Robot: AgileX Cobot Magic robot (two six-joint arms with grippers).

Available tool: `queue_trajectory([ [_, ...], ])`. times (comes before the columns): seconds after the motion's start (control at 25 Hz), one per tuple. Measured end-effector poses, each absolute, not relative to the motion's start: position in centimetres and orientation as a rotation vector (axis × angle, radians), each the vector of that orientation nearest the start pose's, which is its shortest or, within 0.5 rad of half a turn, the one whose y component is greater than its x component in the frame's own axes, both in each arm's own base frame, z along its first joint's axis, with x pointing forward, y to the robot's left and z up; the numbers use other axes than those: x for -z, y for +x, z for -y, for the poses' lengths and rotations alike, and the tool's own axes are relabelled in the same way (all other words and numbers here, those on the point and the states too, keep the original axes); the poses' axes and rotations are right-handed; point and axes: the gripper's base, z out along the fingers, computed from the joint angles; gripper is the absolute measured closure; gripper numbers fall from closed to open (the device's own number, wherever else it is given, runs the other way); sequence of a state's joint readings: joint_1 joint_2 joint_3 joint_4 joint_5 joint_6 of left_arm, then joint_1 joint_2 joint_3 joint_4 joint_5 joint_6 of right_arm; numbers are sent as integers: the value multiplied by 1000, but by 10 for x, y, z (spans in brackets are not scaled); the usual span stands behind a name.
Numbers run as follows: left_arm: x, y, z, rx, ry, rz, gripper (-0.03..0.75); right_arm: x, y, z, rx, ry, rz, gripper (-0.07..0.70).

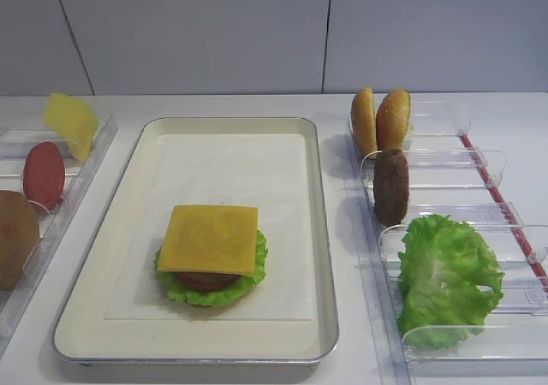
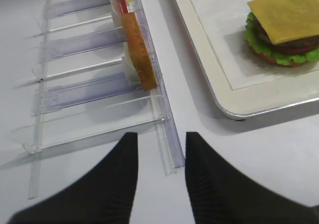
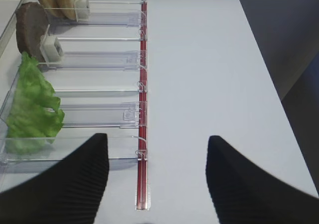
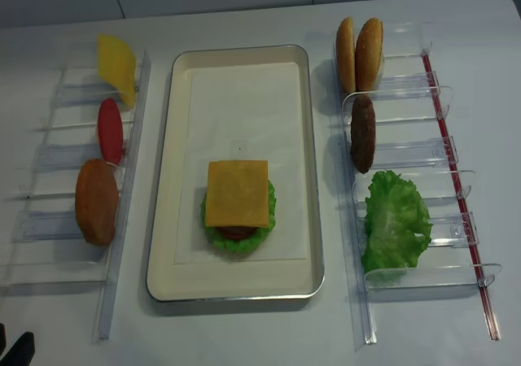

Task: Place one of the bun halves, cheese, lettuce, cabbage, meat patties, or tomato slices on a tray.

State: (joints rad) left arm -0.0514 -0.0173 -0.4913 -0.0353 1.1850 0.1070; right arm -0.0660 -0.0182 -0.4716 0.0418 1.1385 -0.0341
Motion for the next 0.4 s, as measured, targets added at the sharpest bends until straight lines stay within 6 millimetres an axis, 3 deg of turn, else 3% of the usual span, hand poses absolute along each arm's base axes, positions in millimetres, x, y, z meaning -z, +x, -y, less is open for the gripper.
queue_trajectory([
  [0.4, -265, -12, 2, 11, 175, -2152, 490, -263, -8, -4, 8, 30, -2131, 186],
])
